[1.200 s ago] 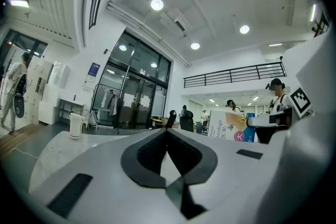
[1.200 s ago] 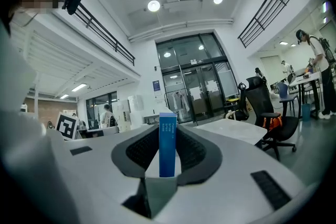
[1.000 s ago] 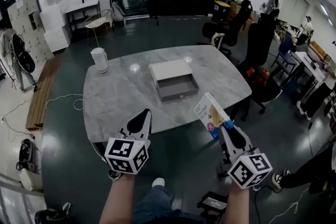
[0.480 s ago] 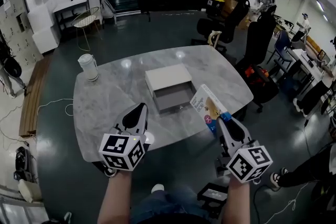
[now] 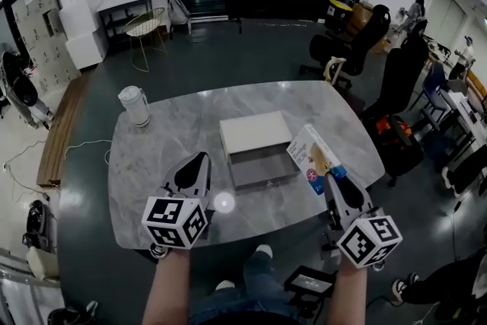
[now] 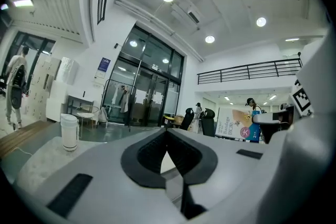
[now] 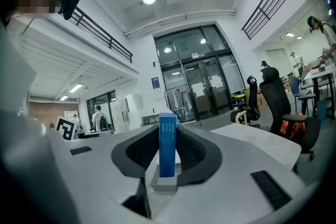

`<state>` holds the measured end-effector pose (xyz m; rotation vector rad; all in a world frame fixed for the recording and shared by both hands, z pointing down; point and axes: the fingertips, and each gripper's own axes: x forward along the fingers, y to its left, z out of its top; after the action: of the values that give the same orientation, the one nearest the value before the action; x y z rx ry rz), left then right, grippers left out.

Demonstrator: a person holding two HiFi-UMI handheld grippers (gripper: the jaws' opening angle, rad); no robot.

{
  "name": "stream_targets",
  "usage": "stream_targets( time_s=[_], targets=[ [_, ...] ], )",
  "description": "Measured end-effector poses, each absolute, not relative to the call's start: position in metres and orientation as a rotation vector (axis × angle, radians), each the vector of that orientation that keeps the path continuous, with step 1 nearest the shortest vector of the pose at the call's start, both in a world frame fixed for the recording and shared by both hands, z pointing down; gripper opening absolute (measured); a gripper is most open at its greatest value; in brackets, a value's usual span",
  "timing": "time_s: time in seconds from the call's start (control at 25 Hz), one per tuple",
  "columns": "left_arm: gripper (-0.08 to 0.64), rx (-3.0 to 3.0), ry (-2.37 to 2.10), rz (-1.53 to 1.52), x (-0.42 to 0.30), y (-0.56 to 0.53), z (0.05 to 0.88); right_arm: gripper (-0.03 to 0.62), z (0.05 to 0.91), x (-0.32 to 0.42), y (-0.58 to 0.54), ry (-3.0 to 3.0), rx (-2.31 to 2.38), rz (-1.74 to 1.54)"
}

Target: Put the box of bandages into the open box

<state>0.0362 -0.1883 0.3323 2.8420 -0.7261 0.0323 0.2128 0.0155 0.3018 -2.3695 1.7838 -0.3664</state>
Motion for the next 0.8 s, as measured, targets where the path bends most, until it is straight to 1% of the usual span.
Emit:
stream_targets(
  time_s=[0.28, 0.6, 0.8],
  targets=[
    [0.011, 2.788, -0.919, 0.046, 0.063, -0.219, 0.343, 0.110, 0.321, 0.269, -0.039, 1.921, -2.244, -0.437],
    [0.011, 2.685, -1.195, 0.030, 0.054, -0.251, 0.346, 0.110, 0.332, 0.304, -0.104, 2.101, -2.086, -0.481],
    [0.011, 2.612, -1.338, 0.022, 0.041, -0.253, 0.349, 0.110, 0.335, 0.309, -0.134, 2.213, -1.984, -0.507]
  ],
)
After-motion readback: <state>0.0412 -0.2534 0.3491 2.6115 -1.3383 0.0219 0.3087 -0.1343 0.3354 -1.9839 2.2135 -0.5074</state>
